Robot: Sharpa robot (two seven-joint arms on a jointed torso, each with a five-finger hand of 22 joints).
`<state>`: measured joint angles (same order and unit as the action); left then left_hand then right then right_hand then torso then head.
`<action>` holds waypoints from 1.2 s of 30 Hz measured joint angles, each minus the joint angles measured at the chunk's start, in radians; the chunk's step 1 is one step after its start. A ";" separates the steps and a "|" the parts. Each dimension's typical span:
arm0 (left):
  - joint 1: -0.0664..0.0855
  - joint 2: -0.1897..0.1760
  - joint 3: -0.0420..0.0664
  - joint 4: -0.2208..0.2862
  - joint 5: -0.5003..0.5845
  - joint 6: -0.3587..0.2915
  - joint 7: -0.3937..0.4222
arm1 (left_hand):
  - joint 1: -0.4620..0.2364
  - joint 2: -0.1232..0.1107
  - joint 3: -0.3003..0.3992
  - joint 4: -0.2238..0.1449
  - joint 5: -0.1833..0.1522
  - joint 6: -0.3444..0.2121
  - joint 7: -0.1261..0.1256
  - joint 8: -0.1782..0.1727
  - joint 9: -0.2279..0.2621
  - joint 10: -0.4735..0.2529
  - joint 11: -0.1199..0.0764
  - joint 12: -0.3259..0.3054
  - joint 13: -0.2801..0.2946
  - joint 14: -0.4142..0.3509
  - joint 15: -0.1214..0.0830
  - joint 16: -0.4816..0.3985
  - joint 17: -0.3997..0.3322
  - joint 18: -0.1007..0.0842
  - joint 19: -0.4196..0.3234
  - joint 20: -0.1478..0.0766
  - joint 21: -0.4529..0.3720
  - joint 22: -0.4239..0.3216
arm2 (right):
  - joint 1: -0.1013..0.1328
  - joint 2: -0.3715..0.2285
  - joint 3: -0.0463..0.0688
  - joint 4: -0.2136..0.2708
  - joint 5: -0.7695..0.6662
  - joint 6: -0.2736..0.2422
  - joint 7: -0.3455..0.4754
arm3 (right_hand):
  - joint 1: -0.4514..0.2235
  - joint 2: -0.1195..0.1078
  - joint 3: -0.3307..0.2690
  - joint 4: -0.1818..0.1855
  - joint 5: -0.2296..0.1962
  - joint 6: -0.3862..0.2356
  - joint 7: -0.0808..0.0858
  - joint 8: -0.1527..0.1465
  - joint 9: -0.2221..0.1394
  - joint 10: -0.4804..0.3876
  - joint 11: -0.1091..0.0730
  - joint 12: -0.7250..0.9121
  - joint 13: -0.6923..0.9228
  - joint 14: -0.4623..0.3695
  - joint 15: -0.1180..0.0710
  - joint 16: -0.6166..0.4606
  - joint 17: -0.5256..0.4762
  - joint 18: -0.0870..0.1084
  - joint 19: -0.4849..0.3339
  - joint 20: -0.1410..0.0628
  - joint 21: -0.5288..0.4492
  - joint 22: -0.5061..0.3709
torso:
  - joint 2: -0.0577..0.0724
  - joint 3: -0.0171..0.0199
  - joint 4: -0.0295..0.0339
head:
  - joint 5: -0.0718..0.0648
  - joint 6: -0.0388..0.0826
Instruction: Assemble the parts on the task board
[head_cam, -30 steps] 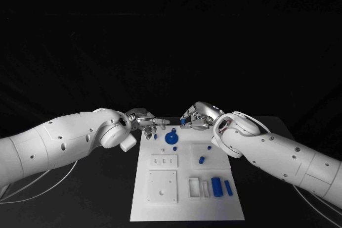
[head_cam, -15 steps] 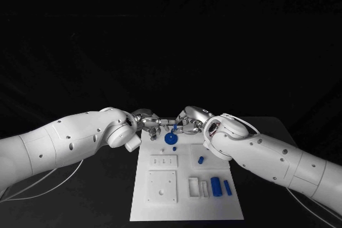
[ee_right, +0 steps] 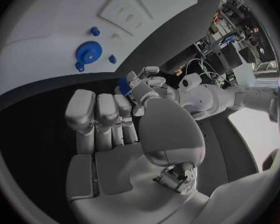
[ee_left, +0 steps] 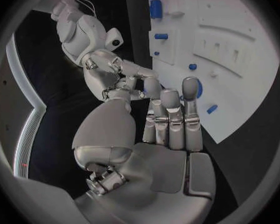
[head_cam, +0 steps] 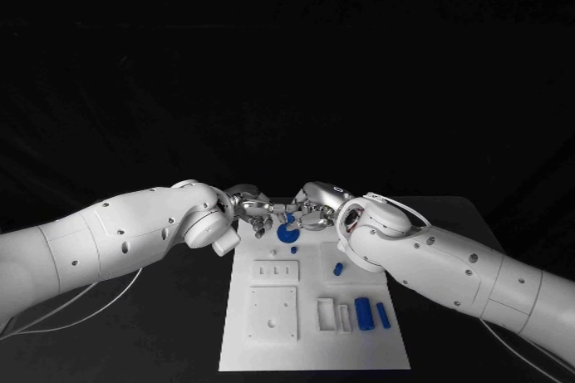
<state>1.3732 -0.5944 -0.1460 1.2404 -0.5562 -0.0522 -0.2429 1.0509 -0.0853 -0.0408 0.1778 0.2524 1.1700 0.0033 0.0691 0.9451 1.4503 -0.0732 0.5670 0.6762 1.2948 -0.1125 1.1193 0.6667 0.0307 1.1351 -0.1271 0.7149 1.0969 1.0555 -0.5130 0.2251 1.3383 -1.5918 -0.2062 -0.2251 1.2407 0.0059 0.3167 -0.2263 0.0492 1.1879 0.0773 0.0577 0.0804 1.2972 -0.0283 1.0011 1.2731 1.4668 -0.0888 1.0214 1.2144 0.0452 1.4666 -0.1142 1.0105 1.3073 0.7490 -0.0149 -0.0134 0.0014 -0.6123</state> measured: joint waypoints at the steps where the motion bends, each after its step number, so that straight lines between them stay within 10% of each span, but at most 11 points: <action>1: 0.000 0.000 0.000 0.000 -0.005 0.000 -0.004 | -0.002 0.002 -0.001 -0.005 0.000 0.000 0.000 0.000 0.000 0.000 0.000 0.000 0.000 0.000 0.000 0.000 0.000 0.000 0.002 -0.002 -0.008 0.008 | 0.000 0.000 0.000 0.001 -0.001 0.001 -0.001 | -0.001 -0.001 0.000 0.000 0.000 0.000 0.000 0.002 0.000 0.000 0.000 0.000 0.000 0.000 0.000 0.000 0.000 0.000 0.000 0.000 0.000 0.000 | 0.000 0.0000 0.0000 | 0.000 0.000; 24: 0.000 0.009 -0.001 -0.001 -0.072 -0.004 -0.061 | 0.022 0.095 -0.062 -0.122 0.036 -0.004 0.004 0.000 -0.006 -0.003 0.003 0.000 -0.001 -0.004 0.004 0.000 -0.002 0.000 0.034 -0.002 -0.105 0.118 | 0.000 0.010 -0.001 0.021 -0.012 0.013 -0.007 | -0.004 -0.004 0.000 0.000 0.000 0.000 0.000 0.003 0.001 0.002 0.002 0.000 0.000 -0.001 0.001 0.000 0.000 0.000 0.000 0.000 0.000 0.000 | 0.001 -0.0002 -0.0013 | 0.003 -0.005; 36: 0.000 0.009 0.000 0.000 -0.062 0.018 -0.061 | 0.089 0.163 -0.024 -0.215 0.267 -0.011 -0.003 0.000 -0.035 -0.007 0.000 0.004 0.006 -0.007 0.000 0.011 0.003 0.000 0.045 -0.002 -0.120 0.153 | -0.001 0.015 -0.002 0.011 -0.019 0.026 -0.013 | -0.006 -0.006 -0.001 0.000 0.000 0.001 0.000 0.003 0.031 -0.002 -0.002 0.000 0.000 -0.001 0.001 0.000 0.000 0.000 0.000 0.000 0.004 0.000 | 0.001 -0.0008 -0.0006 | 0.002 -0.009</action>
<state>1.3736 -0.5850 -0.1460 1.2400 -0.6183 -0.0342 -0.3043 1.1397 0.0775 -0.0645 -0.0374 0.5191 1.1586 -0.0001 0.0689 0.9097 1.4431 -0.0733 0.5710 0.6821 1.2877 -0.1123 1.1301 0.6694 0.0306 1.1797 -0.1286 0.5954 1.2504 1.0547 -0.4983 0.2228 1.3495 -1.6107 -0.1806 -0.2377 1.2344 -0.0005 0.3161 -0.2266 0.0492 1.1885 0.0769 0.0603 0.1114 1.2955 -0.0299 1.0010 1.2729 1.4654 -0.0874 1.0214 1.2140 0.0452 1.4666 -0.1141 1.0144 1.3073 0.7498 -0.0156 -0.0140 0.0034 -0.6212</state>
